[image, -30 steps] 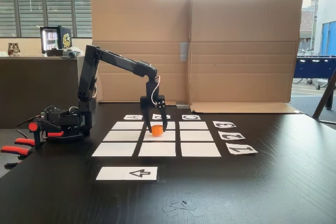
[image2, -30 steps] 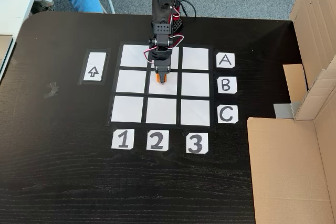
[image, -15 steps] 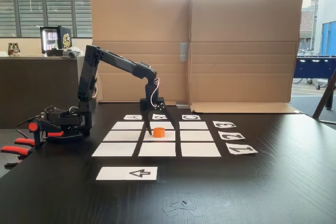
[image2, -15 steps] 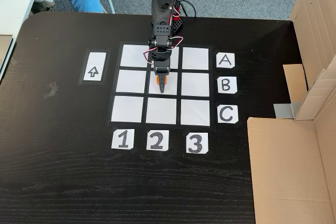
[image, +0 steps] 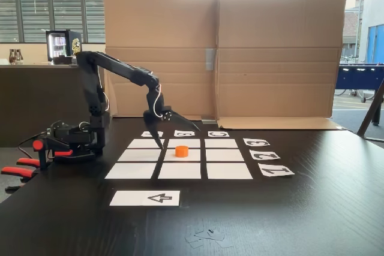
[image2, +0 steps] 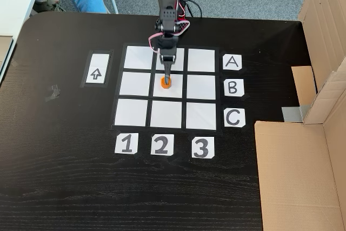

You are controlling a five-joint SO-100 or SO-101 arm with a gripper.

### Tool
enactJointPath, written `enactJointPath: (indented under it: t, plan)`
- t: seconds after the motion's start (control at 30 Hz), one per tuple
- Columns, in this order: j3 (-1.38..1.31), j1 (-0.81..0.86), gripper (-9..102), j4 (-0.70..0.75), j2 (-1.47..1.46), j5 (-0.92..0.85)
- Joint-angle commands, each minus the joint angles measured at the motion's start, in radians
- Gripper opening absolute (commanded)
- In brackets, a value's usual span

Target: Pick up the round, orange token and place it in the grid on square B2.

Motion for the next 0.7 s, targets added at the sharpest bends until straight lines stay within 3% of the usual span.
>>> enactJointPath:
  t: [0.0,0.4,0.43,0.5,0.67]
  plan:
    - [0.092,0.095,58,-0.043,0.233,0.034]
    - [0.465,0.796,54,-0.066,1.022,0.069]
    - [0.495,0.851,41,-0.066,1.077,0.064]
    - [0.529,0.971,-1,-0.064,1.152,0.067]
    - [0.595,1.269,-1,-0.057,1.255,0.069]
